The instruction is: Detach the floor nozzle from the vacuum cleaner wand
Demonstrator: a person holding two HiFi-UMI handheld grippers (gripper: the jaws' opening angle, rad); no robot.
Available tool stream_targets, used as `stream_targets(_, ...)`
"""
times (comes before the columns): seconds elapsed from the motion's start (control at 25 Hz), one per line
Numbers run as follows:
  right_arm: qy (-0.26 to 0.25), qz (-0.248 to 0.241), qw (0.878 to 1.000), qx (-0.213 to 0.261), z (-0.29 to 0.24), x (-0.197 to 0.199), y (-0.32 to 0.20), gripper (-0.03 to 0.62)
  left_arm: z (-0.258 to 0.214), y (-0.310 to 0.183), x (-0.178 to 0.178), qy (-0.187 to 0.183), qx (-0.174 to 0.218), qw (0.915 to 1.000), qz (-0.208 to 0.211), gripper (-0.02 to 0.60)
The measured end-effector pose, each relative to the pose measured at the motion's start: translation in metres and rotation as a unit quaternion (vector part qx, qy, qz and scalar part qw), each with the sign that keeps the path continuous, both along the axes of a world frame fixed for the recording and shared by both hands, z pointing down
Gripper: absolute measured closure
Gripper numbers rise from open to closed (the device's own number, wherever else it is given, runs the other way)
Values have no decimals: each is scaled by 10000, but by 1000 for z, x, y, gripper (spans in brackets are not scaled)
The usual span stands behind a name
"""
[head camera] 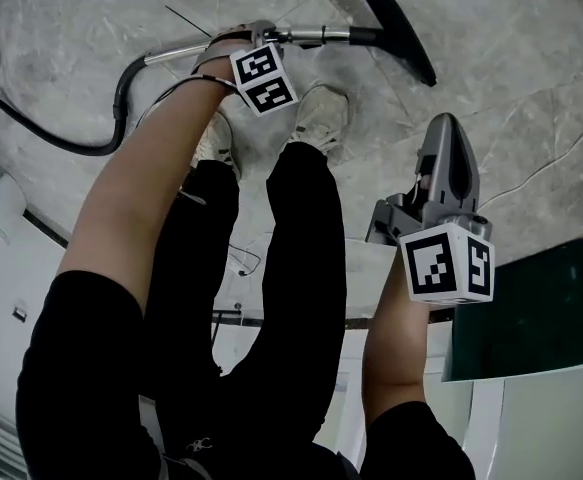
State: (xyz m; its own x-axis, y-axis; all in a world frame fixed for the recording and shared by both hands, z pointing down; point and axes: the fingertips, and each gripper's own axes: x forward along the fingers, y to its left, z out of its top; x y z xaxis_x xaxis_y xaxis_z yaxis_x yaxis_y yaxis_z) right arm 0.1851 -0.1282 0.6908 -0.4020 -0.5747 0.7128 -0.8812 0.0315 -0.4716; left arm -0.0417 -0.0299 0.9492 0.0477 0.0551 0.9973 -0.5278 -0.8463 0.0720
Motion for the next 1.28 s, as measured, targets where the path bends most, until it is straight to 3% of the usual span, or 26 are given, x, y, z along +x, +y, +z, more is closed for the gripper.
stream_targets(0.16,45,-70,10000,-7,27,2,2,580,33,-7,-5,-160,210,9995,197,405)
stream_targets(0.32,82,-106,9998,-114,41,-1,6,580,51,-4,-8,-265,-42,9991,336,407)
stream_targets(0.6,-347,-353,9984,-279,41,-31,15,580,31,-9,-12,-46,-77,9997,228,416)
stream_targets(0.72,-193,-429,9989,-44,36,-48,22,576,-8,-24,-6,427,106,9989,171,416)
stream_targets(0.88,-491,140,9983,-280,28,-60,24,367,-80,-32,15,1224,246,9919,216,416)
stream_targets(1.0,-796,792,9936,-148,9,-64,6,362,-131,-42,28,1669,344,9848,348,416)
stream_targets(1.16,-1174,1089,9843,749,-52,-70,-13,361,-192,-45,46,2076,352,9767,419,416)
stream_targets(1.28,-1341,1449,9701,1414,-95,-66,-23,362,-229,-35,61,2356,255,9695,626,416)
